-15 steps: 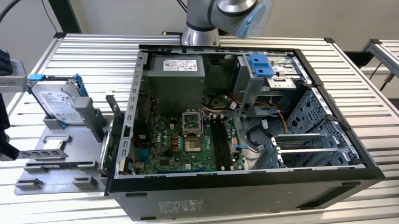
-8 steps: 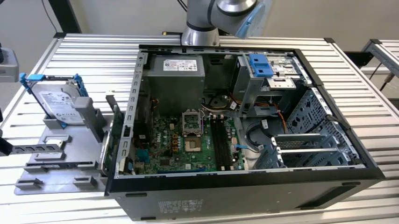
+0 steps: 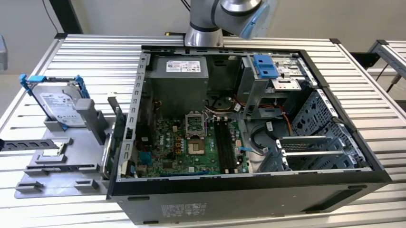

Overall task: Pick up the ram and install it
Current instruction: 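Pick up the ram and move it above insertion slot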

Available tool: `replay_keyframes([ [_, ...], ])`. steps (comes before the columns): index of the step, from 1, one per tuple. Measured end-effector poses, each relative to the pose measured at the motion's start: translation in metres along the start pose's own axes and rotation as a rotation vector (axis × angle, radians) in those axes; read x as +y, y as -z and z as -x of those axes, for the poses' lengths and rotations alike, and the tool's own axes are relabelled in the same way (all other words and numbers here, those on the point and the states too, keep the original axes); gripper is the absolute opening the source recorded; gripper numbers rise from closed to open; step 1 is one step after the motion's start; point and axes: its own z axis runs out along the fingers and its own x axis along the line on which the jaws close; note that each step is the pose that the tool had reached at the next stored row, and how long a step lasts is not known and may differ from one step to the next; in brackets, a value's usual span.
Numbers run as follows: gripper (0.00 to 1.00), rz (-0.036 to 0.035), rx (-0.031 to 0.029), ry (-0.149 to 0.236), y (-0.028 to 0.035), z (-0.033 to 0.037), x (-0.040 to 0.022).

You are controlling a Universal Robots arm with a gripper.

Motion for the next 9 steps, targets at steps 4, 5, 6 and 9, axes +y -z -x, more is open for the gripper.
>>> replay_keyframes([
  [4, 0.0, -0.0001, -0.0001, 0.0, 0.0067, 0.0003, -0.0001],
  [5, 0.0, -0.0002, -0.0003, 0.0, 0.0073, 0.0003, -0.0001],
  [6, 0.0, -0.0002, -0.0002, 0.0, 0.0079, 0.0004, -0.0001],
  [9, 0.0, -0.0001, -0.0002, 0.0, 0.0085, 0.0004, -0.0002],
])
